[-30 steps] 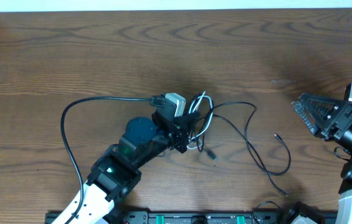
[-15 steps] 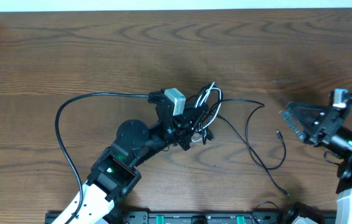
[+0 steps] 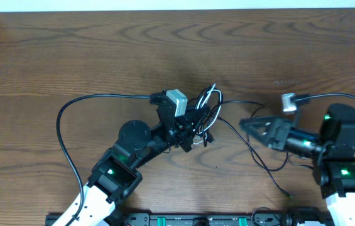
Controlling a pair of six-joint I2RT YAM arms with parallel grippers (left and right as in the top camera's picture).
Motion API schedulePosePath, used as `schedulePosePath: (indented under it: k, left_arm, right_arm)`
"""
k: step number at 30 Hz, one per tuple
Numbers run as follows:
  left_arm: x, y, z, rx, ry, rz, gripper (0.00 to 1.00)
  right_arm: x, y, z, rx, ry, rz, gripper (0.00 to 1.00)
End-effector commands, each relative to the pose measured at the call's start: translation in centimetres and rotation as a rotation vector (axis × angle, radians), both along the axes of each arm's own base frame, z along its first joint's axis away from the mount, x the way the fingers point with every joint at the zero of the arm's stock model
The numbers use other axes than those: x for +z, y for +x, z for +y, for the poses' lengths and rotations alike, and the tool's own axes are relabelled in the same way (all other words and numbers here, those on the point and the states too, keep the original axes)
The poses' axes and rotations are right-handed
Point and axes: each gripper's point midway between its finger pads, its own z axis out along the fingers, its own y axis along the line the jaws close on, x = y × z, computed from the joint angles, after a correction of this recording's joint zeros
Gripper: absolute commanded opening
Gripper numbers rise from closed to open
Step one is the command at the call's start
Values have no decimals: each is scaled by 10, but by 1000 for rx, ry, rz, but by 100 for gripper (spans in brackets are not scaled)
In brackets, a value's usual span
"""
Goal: Untangle cables
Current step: 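Return the right gripper leftward to the bundle near the left gripper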
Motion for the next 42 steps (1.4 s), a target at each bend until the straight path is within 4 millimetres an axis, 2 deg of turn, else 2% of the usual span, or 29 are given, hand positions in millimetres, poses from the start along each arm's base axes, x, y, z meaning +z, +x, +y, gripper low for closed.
schedulePosePath:
  k: [1,7,16,20,26,33,37,42]
  left_arm:
    - [12,-1,0,-8,-24,-15,7]
    - [11,-1,0,-8,-24,-15,8]
    - [12,-2,-1,-14,-31,-5,8]
    - [11,-2,-1,-14,-30,-5,8]
    - [6,-2,0,-12,-15,13,8]
    - [3,-3,0,-12,-10,21,8]
    - [3,-3,0,-13,-10,21,8]
    - [4,-3,0,-10,-30,50,8]
  right_arm:
    - [-8,1,11,26,-136,-131,99]
    - [-20,-1,24,27,-231,-154,99]
    - [-46,8,30,13,-317,-94,85]
    - [-59,10,34,40,-320,-44,84]
    - [-50,4,61,182,-251,-128,84]
    - [-43,-15,86,323,-261,-290,85]
    - [-45,-19,93,348,-291,-333,79]
    - [-54,-14,94,321,-343,-329,60]
